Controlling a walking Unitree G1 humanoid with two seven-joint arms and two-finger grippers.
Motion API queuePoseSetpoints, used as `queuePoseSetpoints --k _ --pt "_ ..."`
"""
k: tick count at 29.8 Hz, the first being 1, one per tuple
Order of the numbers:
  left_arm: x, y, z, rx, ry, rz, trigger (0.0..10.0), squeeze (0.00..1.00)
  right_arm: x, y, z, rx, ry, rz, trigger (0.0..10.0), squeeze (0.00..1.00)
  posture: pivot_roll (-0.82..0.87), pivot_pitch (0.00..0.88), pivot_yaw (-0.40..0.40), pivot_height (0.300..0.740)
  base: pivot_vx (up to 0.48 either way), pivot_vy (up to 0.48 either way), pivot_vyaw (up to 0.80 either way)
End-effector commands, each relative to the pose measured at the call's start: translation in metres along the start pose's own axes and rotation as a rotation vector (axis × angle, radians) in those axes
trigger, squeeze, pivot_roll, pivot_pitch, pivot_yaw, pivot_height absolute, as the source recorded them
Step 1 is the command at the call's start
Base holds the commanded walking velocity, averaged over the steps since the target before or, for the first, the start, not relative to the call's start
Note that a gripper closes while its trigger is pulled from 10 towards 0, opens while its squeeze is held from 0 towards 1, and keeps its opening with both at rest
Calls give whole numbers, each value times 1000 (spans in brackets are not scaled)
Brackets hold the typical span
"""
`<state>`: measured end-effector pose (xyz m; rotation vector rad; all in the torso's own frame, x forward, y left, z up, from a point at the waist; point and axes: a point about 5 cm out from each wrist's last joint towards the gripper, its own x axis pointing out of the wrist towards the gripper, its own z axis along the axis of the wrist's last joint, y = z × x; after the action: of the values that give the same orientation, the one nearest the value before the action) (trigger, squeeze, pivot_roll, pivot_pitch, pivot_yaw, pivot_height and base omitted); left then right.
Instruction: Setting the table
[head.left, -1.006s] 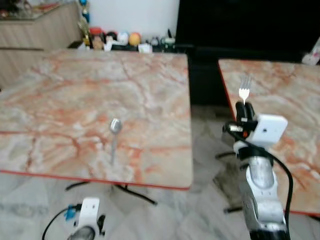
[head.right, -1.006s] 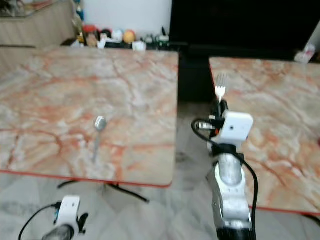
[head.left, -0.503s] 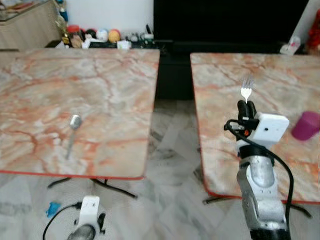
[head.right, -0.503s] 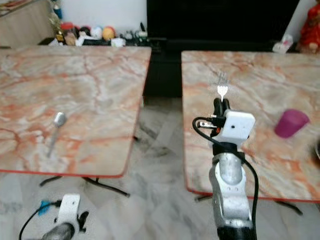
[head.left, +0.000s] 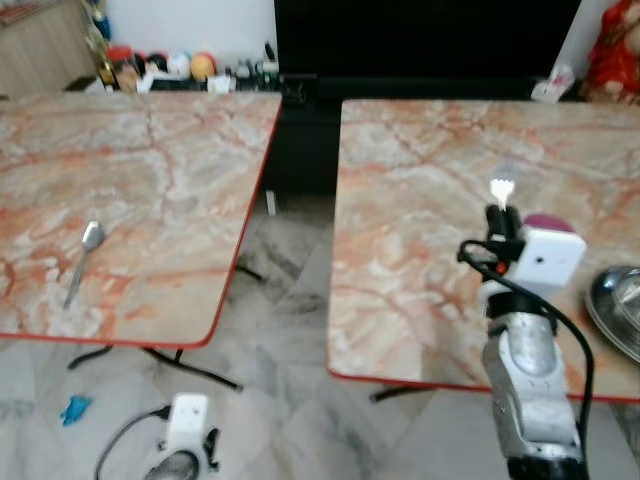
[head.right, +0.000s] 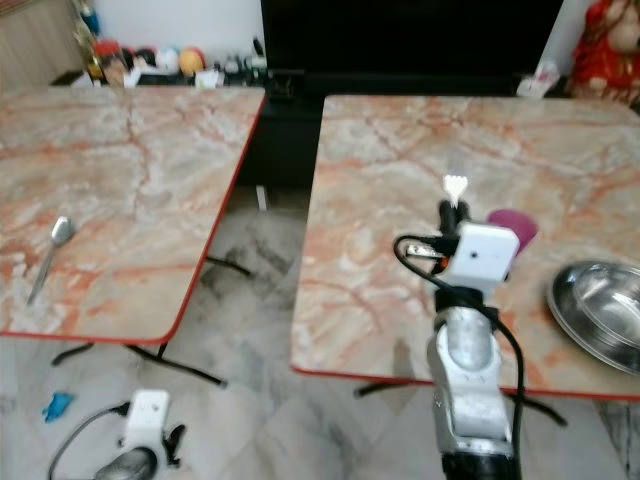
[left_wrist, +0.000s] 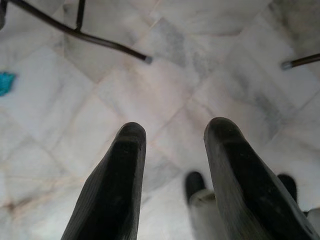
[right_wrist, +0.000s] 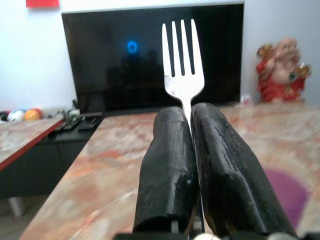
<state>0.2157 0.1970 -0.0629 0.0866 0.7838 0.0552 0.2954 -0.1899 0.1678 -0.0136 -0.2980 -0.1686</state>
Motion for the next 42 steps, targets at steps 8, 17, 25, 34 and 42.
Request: queuePoseSetpoints --k 8,17,25,34,42 --pt "-2 10 -6 11 21 23 10000 0 5 5 8 -1 -29 18 10000 0 -40 0 16 740 0 -328 0" --pt "-2 11 -6 14 20 25 10000 0 4 4 6 -3 -23 13 10000 0 -33 0 17 740 0 -326 0" --pt "-1 11 -2 7 14 27 10000 0 6 1 7 -8 -24 7 10000 0 -28 21 14 740 0 -325 0" --pt "-1 12 -2 -3 14 32 10000 0 8 -6 10 -28 -31 -8 10000 0 -29 30 13 740 0 -329 0" --pt "-1 13 -2 -12 16 35 10000 0 10 -11 11 -35 -32 -25 10000 0 -27 35 16 740 0 -152 0"
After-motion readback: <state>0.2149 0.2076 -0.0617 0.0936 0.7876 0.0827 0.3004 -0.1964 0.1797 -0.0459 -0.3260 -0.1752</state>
